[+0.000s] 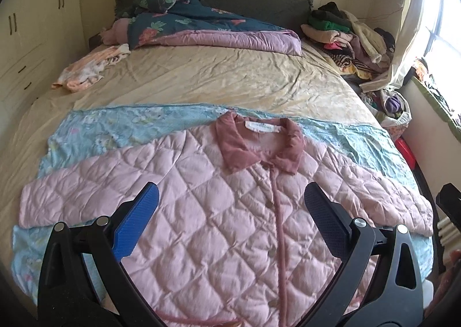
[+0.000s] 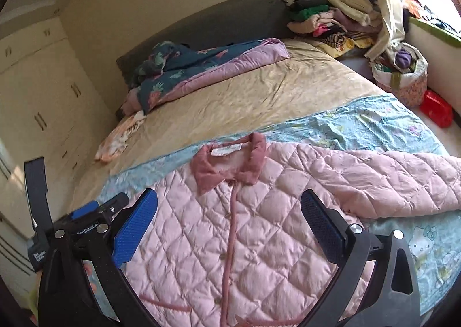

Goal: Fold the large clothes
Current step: 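Move the right tool toward the jacket sleeve beside the right tool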

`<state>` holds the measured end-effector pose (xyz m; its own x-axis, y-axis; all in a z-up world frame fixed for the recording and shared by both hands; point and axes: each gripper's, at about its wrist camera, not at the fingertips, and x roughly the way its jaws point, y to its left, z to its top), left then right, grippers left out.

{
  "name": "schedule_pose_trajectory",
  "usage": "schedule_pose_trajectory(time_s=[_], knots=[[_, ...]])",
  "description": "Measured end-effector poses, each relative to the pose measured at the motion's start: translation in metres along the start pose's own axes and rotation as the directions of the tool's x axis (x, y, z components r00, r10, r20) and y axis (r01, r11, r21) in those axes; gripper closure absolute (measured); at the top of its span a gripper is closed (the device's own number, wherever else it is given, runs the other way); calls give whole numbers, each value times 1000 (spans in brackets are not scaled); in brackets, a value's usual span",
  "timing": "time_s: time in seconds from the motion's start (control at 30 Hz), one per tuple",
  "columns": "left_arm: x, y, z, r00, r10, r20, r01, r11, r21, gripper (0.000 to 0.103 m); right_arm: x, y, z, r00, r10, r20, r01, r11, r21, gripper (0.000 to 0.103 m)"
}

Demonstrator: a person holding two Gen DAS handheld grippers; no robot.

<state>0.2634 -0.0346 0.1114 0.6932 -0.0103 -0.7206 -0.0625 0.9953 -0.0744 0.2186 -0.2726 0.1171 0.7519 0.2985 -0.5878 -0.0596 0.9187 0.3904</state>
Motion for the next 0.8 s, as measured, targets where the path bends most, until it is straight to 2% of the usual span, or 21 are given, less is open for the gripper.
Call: schedule_pose_trajectory(time_s=[0.27, 0.47, 0.6, 0.8], knots=[[29, -28, 15, 1000, -13, -14, 13, 1000, 24, 8, 16, -51, 8, 994, -104, 18, 102, 992, 74, 4], [50, -56, 20, 999, -30, -27, 32, 997, 64, 8, 24, -95, 11, 981, -193, 20, 188, 973, 136, 4], [65, -79, 16, 997, -68, -47, 72, 993, 89, 8, 28, -126, 9, 968, -251, 17, 244, 952, 183, 4], [90, -104, 6, 995, -77, -69, 85, 990, 116, 8, 32, -178, 1, 947, -322, -3, 310, 910, 275, 4]])
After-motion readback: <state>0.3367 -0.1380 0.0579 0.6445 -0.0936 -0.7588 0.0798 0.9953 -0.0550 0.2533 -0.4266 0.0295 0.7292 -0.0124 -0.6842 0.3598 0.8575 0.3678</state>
